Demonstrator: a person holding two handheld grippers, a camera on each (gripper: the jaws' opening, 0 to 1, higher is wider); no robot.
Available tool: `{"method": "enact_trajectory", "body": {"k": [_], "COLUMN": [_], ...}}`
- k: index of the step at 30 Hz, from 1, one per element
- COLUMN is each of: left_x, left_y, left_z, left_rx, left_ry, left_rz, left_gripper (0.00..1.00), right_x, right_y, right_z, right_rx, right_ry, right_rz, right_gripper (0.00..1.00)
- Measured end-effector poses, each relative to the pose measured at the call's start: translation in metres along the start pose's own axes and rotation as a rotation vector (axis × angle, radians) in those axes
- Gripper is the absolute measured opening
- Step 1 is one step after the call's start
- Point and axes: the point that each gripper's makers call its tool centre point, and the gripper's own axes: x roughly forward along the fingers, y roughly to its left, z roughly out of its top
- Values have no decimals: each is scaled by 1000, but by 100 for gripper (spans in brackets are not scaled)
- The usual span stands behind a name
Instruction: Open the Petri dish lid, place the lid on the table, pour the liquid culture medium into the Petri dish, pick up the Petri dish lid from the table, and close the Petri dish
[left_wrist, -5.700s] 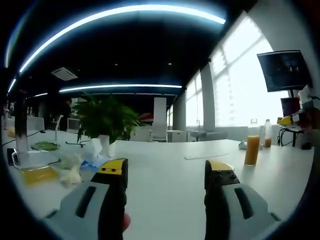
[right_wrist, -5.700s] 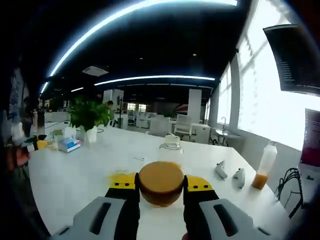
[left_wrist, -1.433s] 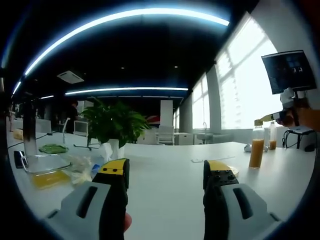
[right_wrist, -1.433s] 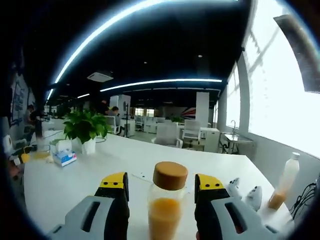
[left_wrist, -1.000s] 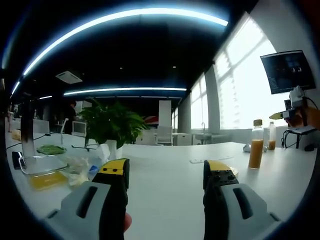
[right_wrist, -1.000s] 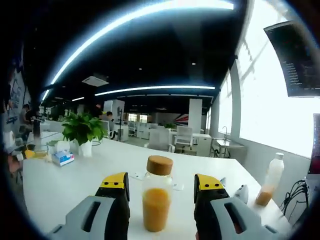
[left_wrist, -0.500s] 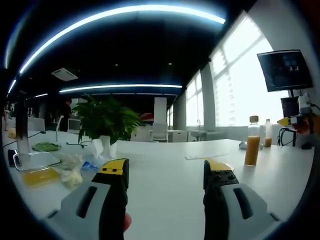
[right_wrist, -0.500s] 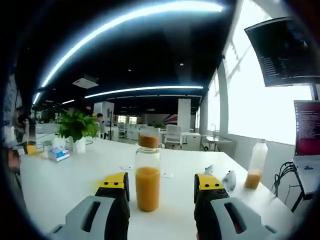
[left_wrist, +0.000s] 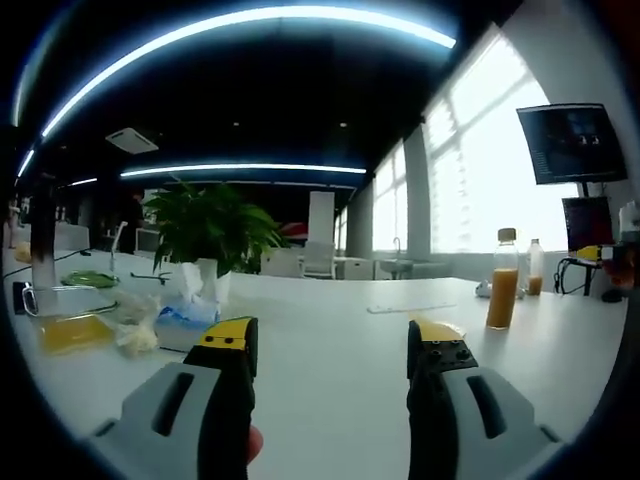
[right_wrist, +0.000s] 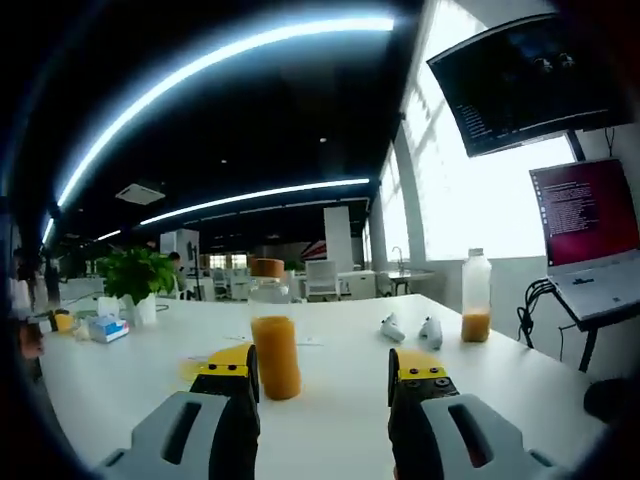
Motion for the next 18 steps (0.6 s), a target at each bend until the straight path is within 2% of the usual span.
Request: {"method": "enact_trajectory", "body": {"k": [6, 18], "left_x": [-3, -5], "left_y": [7, 10], "left_z": [-4, 1], "left_rx": [0, -6], "left_ry": [9, -9], "left_rz": [29, 39], "left_gripper": [51, 51], "right_x": [-9, -8], "right_y": [3, 12], "right_z": [-16, -13], "right_rx": [-65, -69], "right_ry": [21, 15], "right_rz": [-7, -2], "right_gripper": [47, 46]}}
